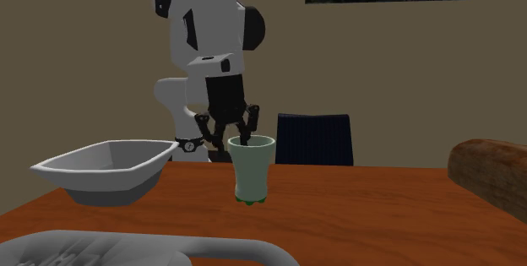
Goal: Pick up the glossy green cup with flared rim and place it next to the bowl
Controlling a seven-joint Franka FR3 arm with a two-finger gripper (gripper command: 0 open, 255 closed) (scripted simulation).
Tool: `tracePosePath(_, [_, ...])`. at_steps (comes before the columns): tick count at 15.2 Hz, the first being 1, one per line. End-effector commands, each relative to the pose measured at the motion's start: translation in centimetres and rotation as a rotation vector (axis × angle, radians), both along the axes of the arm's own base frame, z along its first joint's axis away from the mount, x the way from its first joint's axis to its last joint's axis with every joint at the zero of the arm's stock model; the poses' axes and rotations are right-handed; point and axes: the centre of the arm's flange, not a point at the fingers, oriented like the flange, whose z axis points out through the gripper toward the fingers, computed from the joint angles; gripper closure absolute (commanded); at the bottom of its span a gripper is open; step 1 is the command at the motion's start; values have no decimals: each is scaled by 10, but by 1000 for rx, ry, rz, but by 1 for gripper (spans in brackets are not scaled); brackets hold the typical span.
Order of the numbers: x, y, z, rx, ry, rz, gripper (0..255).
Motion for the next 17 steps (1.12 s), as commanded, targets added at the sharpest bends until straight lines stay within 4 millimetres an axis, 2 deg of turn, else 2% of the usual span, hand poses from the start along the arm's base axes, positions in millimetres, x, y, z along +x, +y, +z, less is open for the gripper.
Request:
tracePosePath(1, [0,0,0,0,0,0,0])
tracePosePath(5, [0,0,0,0,0,0,0])
tracePosePath(9, [2,-5,50,0,0,0,0])
tracePosePath(17, [2,-5,50,0,0,0,0])
